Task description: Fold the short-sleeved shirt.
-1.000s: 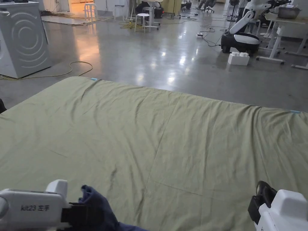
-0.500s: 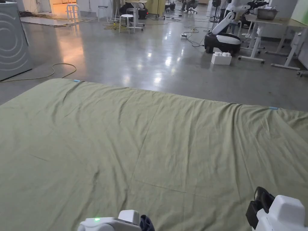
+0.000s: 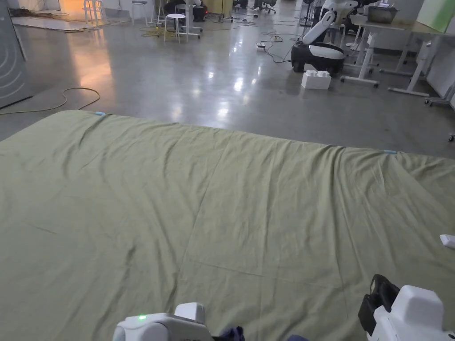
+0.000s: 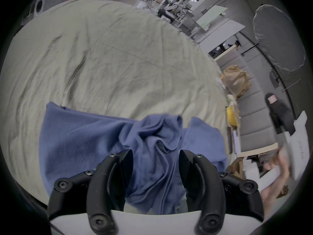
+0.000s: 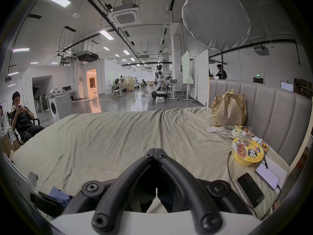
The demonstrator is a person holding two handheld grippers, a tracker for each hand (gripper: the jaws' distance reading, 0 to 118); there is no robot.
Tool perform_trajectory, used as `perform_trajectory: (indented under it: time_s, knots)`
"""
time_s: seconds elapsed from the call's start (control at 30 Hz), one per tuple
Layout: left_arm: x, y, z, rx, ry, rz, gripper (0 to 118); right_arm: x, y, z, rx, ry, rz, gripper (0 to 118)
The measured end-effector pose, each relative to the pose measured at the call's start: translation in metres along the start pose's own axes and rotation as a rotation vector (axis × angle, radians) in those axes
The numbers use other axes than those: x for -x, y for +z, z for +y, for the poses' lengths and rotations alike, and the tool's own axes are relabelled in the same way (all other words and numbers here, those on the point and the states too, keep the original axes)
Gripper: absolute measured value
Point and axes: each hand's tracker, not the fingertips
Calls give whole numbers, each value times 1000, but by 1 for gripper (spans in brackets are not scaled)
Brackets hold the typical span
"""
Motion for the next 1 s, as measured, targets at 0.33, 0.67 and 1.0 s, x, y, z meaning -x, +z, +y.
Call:
perform_trajectory:
  time_s: [0.33,0.67,1.0]
  knots:
    - [-2,19,6,-25,-104,55,23,2,-1,-4,15,-3,7,0]
    - [-16,-48,-40,171,-172,-43,17,-3,0,-8,31,16,-5,0]
    - [-7,-49,-46,122,-149,-57,20,-8,1,-9,42,11,-14,0]
